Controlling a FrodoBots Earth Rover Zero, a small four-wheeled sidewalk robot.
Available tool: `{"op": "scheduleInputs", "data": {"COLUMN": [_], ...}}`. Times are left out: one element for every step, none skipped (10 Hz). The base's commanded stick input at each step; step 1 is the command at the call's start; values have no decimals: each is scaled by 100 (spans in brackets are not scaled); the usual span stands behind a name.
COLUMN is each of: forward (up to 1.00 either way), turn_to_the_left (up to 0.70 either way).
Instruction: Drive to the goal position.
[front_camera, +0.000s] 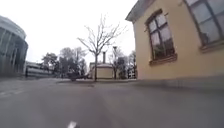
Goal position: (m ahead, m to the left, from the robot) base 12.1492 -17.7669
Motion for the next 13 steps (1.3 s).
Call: {"op": "scheduleInputs", "data": {"forward": [100,100,100,100,100,100,100,100,100,100,100,100,100], "turn_to_the_left": [0,0,0,0,0,0,0,0,0,0,0,0,0]}}
